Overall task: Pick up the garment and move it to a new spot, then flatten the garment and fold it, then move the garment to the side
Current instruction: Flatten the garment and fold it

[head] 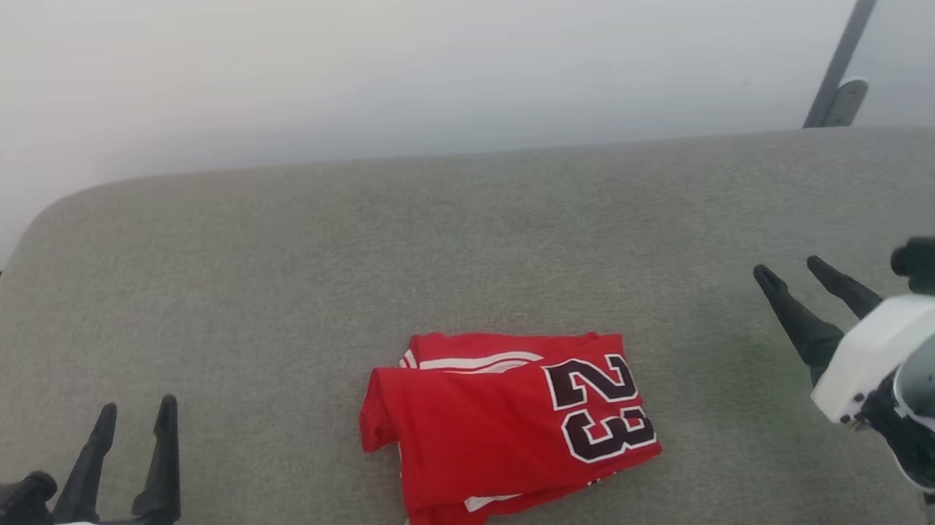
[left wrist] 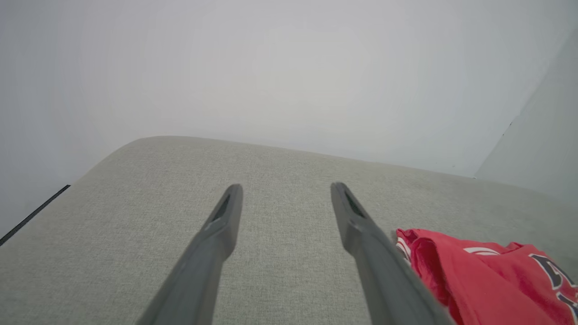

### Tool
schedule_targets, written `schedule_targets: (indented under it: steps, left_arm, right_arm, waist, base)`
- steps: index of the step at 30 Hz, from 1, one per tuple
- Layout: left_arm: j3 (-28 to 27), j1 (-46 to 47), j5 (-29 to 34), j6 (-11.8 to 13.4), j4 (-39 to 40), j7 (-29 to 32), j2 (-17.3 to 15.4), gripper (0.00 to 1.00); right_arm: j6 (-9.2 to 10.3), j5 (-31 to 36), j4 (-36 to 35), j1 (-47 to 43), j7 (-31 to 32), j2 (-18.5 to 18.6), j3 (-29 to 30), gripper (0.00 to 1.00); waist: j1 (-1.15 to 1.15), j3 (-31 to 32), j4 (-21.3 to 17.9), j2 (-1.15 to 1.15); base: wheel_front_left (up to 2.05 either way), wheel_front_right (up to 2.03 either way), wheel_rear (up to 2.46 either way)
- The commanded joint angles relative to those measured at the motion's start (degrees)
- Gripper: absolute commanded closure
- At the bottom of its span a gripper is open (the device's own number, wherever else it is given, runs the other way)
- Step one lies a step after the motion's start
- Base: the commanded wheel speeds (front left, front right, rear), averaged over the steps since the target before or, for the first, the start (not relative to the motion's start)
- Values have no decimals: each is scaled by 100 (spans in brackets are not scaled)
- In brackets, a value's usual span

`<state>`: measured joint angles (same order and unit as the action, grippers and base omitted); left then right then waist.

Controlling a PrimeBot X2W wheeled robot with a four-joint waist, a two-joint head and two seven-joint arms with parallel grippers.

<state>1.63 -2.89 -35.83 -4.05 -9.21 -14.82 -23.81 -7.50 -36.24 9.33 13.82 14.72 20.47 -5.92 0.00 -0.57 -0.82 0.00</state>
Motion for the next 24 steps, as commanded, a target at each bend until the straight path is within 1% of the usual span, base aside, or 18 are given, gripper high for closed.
schedule_targets:
  steps: [1,7,11,14,17,24]
  left_arm:
    - [-21,-78,-31,-15,-3,-35,-21,0]
    - [-111,-219,7,-22,-47,-34,-31,0]
    - [-202,-319,9,-41,-69,-37,-33,0]
    - [-271,-384,20,-64,-78,-40,-34,0]
    - [-332,-420,40,-56,-85,-40,-18,0]
    - [-473,-486,102,-122,-131,-42,36,0]
  right_arm:
    - [3,46,10,-86,-166,61,-37,0]
    - [3,140,203,-298,-1122,228,-143,0]
    - [3,136,388,-421,-1588,291,-203,0]
    - [3,177,513,-455,-1838,329,-236,0]
    - [3,149,580,-503,-1968,313,-235,0]
    - [3,55,722,-659,-2225,220,-190,0]
  waist:
    - [0,61,-66,0]
    - [0,168,-152,0]
    - [0,221,-181,0]
    - [0,257,-189,0]
    - [0,279,-184,0]
    - [0,341,-140,0]
  base:
    - [0,0,0]
    - [0,0,0]
    - [0,0,0]
    - [0,0,0]
    - [0,0,0]
    - [0,0,0]
